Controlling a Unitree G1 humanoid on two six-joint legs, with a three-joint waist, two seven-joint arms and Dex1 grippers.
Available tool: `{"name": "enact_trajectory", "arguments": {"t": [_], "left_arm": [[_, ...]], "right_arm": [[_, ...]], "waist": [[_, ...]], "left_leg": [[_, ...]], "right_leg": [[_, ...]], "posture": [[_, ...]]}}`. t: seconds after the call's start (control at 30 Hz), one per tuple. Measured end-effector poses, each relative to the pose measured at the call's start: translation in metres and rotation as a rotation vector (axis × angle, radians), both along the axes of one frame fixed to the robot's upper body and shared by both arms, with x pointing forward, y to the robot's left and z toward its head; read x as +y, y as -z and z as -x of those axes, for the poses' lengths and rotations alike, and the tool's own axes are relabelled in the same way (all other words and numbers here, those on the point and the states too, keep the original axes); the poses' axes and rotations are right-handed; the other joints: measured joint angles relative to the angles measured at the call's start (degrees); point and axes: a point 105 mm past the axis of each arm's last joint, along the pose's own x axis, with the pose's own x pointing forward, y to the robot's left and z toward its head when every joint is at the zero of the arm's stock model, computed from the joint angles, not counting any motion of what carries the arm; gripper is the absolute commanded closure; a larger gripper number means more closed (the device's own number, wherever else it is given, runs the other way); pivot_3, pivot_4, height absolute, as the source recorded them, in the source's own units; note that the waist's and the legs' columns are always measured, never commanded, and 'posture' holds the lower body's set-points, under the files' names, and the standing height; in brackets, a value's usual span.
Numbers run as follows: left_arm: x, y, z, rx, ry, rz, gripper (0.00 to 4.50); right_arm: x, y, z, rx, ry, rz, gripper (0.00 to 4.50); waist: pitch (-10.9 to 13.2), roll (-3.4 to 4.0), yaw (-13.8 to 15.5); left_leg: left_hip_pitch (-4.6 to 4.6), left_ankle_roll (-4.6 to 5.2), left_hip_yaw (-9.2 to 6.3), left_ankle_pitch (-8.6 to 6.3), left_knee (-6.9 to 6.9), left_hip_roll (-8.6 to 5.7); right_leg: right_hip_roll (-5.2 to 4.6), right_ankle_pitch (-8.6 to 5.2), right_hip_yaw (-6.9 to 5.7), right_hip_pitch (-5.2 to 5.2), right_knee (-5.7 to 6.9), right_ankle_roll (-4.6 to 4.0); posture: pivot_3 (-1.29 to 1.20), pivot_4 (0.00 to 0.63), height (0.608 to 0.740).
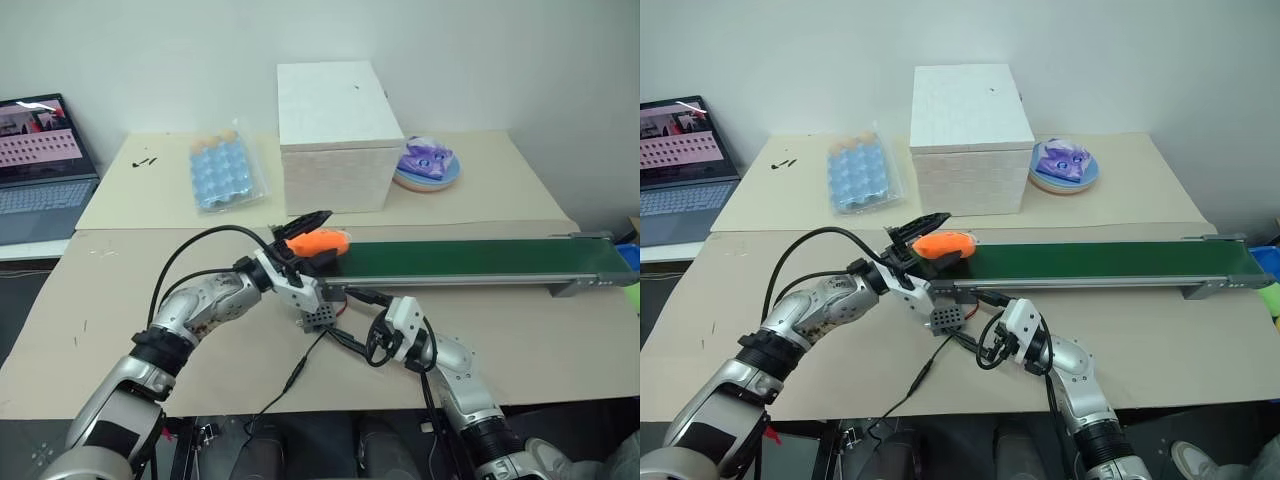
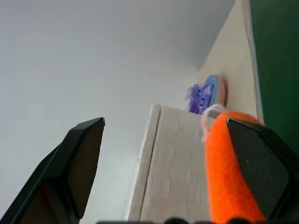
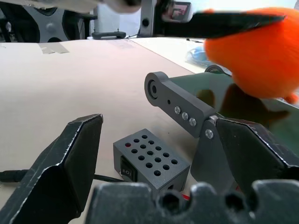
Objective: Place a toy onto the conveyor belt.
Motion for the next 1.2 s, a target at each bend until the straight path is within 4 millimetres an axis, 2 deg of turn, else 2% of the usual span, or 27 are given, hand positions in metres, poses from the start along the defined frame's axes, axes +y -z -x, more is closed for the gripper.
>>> {"name": "enact_trajectory", "arguments": {"t": [0.23,0.4,0.5,0.63,0.67,0.73,0.8,0.9,1.07,1.2], "left_arm": [[0.008,0.005,-0.003,0.058,-0.035,0.012,0.04],[0.023,-0.003,-0.010,0.125,-0.092,0.135,0.04],[0.037,-0.010,-0.017,0.271,-0.127,0.306,0.04],[0.045,-0.006,-0.017,0.516,-0.097,0.427,0.04],[0.047,-0.005,-0.014,0.656,-0.063,0.496,0.04],[0.047,-0.004,-0.009,0.816,-0.006,0.556,0.04],[0.051,0.001,0.006,1.055,0.081,0.574,0.04],[0.057,0.008,0.016,1.221,0.125,0.582,0.04],[0.067,0.006,0.017,1.281,0.130,0.613,0.04],[0.062,0.003,0.019,1.284,0.155,0.621,0.04]], "right_arm": [[0.001,0.001,-0.001,0.001,0.001,0.004,0.00],[0.001,0.000,-0.001,-0.005,0.000,0.005,0.00],[0.000,0.001,-0.002,-0.001,0.001,0.007,0.00],[0.000,0.002,-0.002,0.000,0.001,0.010,0.00],[0.000,0.002,-0.002,0.001,0.001,0.011,0.00],[-0.001,0.003,-0.003,0.001,0.003,0.014,0.00],[0.000,0.001,-0.003,-0.007,-0.001,0.014,0.00],[-0.001,0.002,-0.003,-0.011,0.001,0.022,0.00],[-0.001,0.002,-0.003,-0.011,-0.001,0.023,0.00],[-0.001,0.002,-0.003,-0.011,0.000,0.025,0.00]], "waist": [[0.00,0.00,0.08],[0.00,0.00,0.14],[0.00,0.00,0.10],[0.00,0.00,-0.01],[0.00,0.00,-0.21],[0.00,0.00,-0.42],[0.00,0.01,-0.96],[0.01,0.01,-1.31],[0.01,0.00,-1.29],[0.01,0.00,-1.29]], "left_leg": [[0.00,0.00,0.00,0.00,0.01,0.00],[0.01,0.00,0.00,0.00,0.02,0.00],[0.00,0.00,-0.01,0.00,0.03,0.00],[0.00,0.00,0.00,0.00,0.03,0.00],[0.00,0.00,0.00,0.00,0.03,0.00],[0.01,0.00,-0.01,0.00,0.04,0.00],[0.06,0.00,-0.01,0.00,0.04,0.01],[0.16,0.01,0.00,0.00,0.04,0.01],[0.22,0.00,-0.01,0.00,0.04,0.01],[0.20,0.00,-0.01,0.00,0.04,0.01]], "right_leg": [[0.00,0.00,0.00,-0.01,0.01,0.00],[0.00,0.00,0.00,0.00,0.04,0.00],[0.00,0.00,0.00,-0.02,0.05,0.00],[0.00,0.00,0.01,-0.01,0.07,0.00],[0.00,0.00,0.03,-0.01,0.11,0.00],[0.00,0.00,0.02,-0.02,0.13,0.00],[0.01,-0.02,0.05,-0.01,0.19,0.00],[0.02,-0.04,0.07,0.04,0.24,-0.01],[0.03,-0.07,0.08,0.05,0.35,-0.05],[0.03,-0.07,0.08,0.04,0.33,-0.05]], "posture": [[0.00,0.150,0.740],[0.00,0.150,0.740],[0.00,0.150,0.740],[0.00,0.150,0.740],[0.00,0.150,0.740],[0.00,0.150,0.740],[0.00,0.150,0.740],[0.00,0.150,0.740],[0.00,0.150,0.740],[0.00,0.150,0.740]]}}
